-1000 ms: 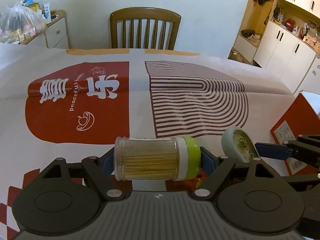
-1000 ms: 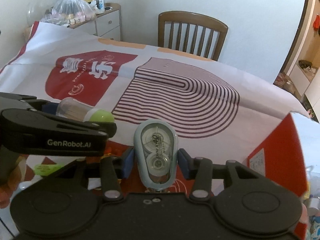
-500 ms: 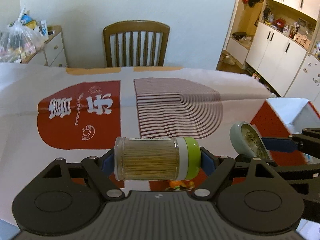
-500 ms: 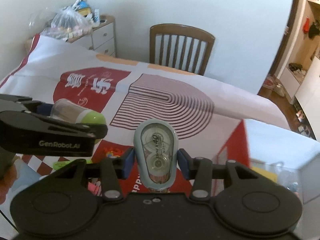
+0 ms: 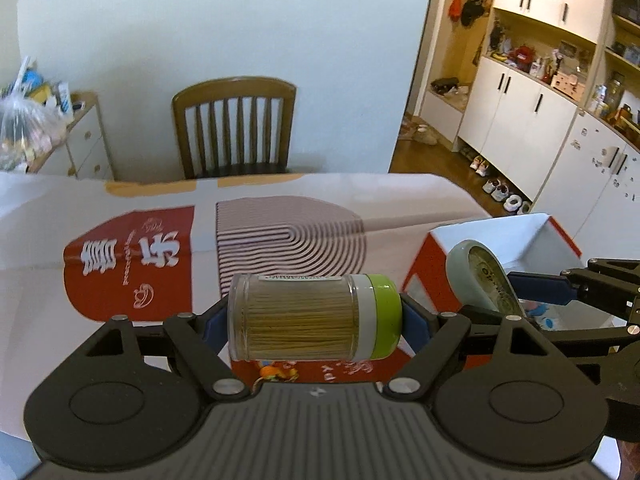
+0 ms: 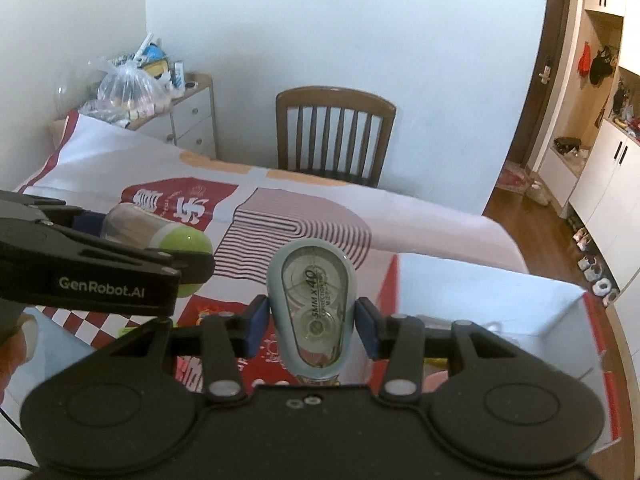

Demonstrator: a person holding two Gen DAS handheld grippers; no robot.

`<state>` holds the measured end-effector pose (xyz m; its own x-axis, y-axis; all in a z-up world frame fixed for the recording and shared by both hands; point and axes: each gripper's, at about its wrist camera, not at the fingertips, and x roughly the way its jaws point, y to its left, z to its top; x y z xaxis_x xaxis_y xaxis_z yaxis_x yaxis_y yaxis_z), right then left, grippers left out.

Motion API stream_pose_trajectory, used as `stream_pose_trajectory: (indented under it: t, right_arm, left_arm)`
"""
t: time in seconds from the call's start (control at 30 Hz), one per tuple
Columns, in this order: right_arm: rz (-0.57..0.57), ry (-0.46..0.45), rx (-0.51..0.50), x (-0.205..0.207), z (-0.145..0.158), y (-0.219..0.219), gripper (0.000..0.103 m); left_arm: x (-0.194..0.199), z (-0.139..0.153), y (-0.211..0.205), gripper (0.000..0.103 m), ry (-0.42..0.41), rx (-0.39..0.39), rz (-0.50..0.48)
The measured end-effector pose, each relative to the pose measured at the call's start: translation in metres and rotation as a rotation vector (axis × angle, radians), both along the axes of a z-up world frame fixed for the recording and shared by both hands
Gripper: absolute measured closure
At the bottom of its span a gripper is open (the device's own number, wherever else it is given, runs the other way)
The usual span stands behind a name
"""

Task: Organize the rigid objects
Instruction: 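Carry the toothpick jar and tape dispenser into the shoebox with both tools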

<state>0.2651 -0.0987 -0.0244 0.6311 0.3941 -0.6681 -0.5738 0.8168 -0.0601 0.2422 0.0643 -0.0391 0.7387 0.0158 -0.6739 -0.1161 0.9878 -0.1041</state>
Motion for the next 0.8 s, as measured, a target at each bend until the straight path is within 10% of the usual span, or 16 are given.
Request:
stream_pose_trajectory:
  t: [0.8]
  right_arm:
    - [-0.119,0.003,-0.021,0.054,-0.012,-0.161,0.057]
  left_arm:
    - [0.058,-0.002,-0.143,0.019,0.022,0.043,-0.102]
